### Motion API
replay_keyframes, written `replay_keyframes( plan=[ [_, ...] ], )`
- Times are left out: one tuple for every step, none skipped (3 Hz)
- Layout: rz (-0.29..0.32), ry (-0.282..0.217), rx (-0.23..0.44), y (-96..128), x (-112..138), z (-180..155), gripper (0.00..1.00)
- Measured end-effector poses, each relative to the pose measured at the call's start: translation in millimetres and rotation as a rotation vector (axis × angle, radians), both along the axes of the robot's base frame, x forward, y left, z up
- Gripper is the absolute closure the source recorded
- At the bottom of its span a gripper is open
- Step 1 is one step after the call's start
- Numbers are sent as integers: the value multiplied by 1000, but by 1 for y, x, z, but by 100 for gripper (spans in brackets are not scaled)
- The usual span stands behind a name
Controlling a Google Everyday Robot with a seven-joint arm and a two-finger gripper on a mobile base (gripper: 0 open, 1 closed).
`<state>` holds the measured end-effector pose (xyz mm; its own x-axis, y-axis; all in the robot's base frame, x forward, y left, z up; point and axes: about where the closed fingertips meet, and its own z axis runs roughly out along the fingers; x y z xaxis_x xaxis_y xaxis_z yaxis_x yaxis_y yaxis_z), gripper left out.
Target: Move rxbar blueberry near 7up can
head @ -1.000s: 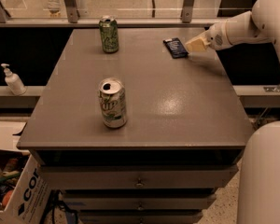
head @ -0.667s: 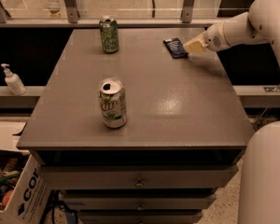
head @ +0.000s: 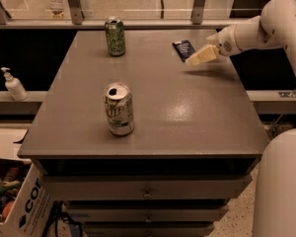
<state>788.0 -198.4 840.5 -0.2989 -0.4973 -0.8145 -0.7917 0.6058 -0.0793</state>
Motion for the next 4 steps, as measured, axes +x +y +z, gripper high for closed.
replay_keyframes(
  plan=[
    [-17, 12, -10, 3, 10, -14, 0],
    [-19, 20, -14, 6, 12, -19, 0],
    [-19, 27, -13, 9, 12, -24, 18],
    [-20, 33, -9, 10, 10, -27, 42]
  ],
)
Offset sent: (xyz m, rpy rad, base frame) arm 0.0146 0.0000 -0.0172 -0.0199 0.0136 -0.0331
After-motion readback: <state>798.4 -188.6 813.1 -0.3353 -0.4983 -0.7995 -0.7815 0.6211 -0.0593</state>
